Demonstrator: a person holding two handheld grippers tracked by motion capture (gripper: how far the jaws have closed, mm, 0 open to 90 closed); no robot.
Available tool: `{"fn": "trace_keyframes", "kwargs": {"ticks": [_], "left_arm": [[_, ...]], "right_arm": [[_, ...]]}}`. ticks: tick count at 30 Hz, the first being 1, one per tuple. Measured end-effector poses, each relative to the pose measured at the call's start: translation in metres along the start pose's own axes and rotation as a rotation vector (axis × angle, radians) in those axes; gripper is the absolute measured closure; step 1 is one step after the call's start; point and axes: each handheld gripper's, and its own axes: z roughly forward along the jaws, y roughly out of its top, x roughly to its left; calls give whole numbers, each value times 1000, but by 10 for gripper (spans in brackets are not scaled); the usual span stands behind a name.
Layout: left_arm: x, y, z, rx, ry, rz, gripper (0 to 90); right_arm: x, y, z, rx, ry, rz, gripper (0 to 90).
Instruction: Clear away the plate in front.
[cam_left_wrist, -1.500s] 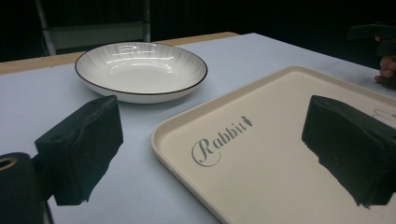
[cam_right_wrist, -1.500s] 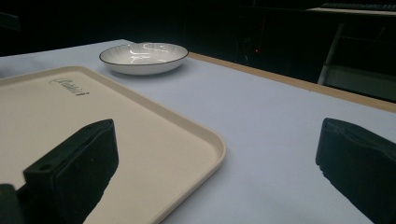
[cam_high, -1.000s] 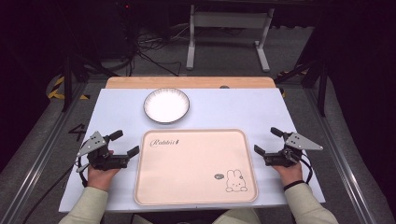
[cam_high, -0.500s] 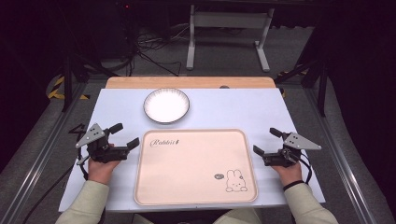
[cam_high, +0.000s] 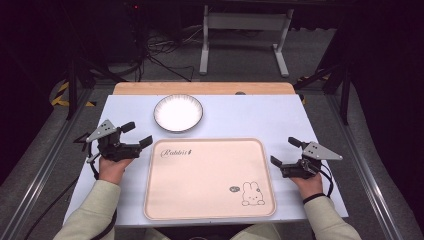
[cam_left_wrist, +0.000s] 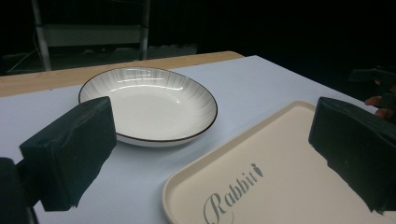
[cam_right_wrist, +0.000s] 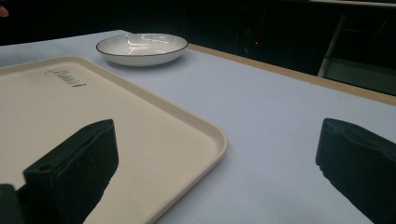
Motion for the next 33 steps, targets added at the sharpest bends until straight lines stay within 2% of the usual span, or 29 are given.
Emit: {"fn": "trace_keyframes", "kwargs": {"ticks": [12, 20, 25, 28, 33], "left_arm": [[14, 18, 17, -3, -11, -9, 10], [26, 23, 25, -34, -27, -86, 12], [28, 25, 32, -17, -11, -71, 14], [28, 29, 37, -2, 3, -47, 15], [31, 32, 49, 21, 37, -31, 14]], "right_arm": [[1, 0, 1, 14, -11, -11, 0], [2, 0, 2, 20, -14, -19, 1], [2, 0, 2, 18, -16, -16, 1], [2, 0, 2, 23, -15, -9, 1], [1, 0, 2, 24, -17, -7, 1]]}}
